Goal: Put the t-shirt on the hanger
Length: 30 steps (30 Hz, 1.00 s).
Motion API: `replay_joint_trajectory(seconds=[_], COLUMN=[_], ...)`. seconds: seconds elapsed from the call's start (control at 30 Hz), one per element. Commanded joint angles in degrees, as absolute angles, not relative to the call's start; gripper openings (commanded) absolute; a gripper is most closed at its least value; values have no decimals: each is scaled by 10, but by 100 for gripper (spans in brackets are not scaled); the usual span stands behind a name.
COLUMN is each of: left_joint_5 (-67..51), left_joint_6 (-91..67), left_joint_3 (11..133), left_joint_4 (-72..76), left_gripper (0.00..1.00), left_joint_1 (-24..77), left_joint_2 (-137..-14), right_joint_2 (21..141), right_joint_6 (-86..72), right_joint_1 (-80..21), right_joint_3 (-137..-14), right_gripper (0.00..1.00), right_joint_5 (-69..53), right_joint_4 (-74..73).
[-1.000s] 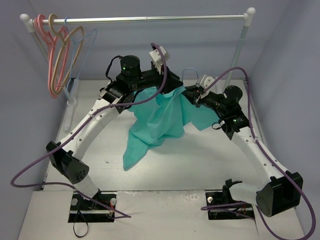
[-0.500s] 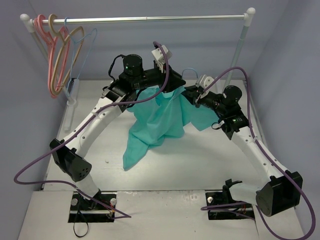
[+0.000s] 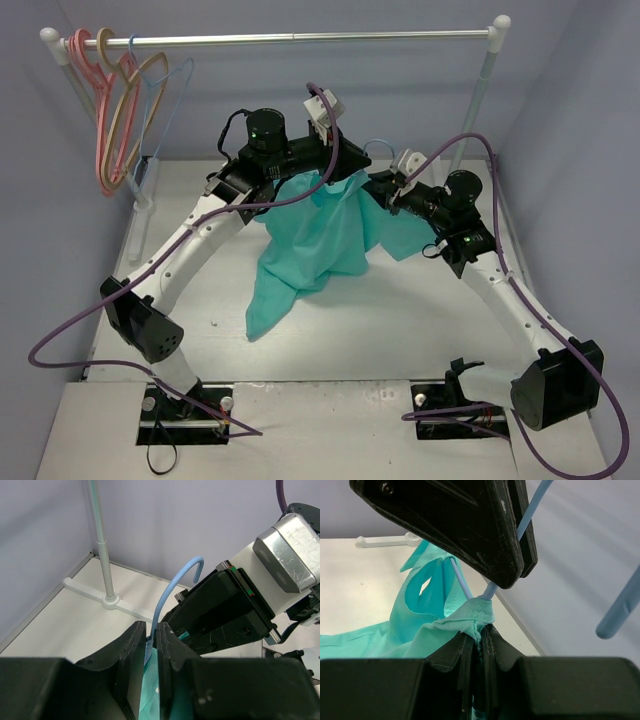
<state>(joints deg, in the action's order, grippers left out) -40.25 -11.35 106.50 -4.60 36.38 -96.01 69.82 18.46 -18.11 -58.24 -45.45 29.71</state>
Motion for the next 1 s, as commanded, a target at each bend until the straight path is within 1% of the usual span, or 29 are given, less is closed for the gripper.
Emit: replay_joint_trajectory(seconds=[0.0,0.1,0.13,0.2,0.27,0.4,0.5,0.6,0.73,0.9,0.97], left_joint_5=[-417,-415,-415,-414,-413,-398,-380,-370,-363,-352,-349], left_joint_6=[-114,-114,-114,-113,-111,-90,-64,-48,-32,-17,-12], left_joint_3=[1085,1086,1086,1086,1088,1093,1090,1087,1085,1083,1078], left_joint_4=[4,1,1,1,1,-27,-39,-46,-56,-72,-74], left_gripper=[16,15,13,6,0,0,0,0,0,0,0], left_joint_1=[368,369,370,371,373,373,373,372,372,370,368], left_joint_2=[-952,-954,-955,-955,-955,-946,-934,-927,-922,-913,-911], right_joint_2=[693,693,693,693,693,688,680,672,659,636,624], right_joint_6=[188,187,186,185,185,189,192,196,209,226,226], right_joint_1=[-186,-186,-186,-186,-186,-186,-183,-181,-176,-167,-166], right_joint_3=[-612,-614,-614,-616,-615,-611,-604,-598,-591,-584,-577], right_gripper=[0,0,0,0,0,0,3,6,18,22,22], right_joint_5=[-463,-465,-466,-466,-466,-460,-451,-445,-431,-417,-413], right_joint_4=[372,373,374,374,374,366,359,346,316,279,269])
